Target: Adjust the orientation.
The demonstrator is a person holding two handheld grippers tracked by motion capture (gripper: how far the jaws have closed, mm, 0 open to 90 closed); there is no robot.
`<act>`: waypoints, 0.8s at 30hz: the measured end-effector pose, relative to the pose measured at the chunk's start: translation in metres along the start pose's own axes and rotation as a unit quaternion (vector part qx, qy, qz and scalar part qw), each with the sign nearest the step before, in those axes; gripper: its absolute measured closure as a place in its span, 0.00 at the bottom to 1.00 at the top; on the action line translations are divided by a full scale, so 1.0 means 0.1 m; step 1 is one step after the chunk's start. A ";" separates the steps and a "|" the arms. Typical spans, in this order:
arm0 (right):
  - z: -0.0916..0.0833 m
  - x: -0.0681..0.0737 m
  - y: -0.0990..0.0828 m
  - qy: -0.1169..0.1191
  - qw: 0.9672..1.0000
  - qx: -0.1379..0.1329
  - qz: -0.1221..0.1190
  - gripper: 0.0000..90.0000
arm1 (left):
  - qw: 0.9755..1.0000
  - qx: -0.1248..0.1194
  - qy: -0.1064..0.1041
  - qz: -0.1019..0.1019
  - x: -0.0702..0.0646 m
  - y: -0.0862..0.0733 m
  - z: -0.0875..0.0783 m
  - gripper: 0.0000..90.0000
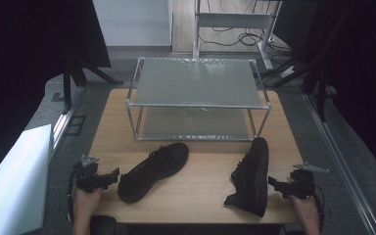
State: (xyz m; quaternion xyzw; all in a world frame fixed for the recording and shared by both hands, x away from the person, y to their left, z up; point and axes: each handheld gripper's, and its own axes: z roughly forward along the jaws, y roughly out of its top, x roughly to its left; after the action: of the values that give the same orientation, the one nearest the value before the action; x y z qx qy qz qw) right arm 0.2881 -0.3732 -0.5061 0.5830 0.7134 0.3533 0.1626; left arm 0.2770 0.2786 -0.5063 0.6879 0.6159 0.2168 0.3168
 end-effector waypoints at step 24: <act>0.01 0.03 0.00 0.001 1.000 0.001 -0.020 0.01 | 1.000 -0.005 -0.004 0.007 0.00 0.03 0.05 0.00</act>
State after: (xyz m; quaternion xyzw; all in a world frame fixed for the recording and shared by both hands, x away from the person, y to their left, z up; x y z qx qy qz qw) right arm 0.2884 -0.3700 -0.5061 0.5681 0.7257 0.3497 0.1684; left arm 0.2820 0.2779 -0.5077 0.6913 0.6090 0.2194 0.3210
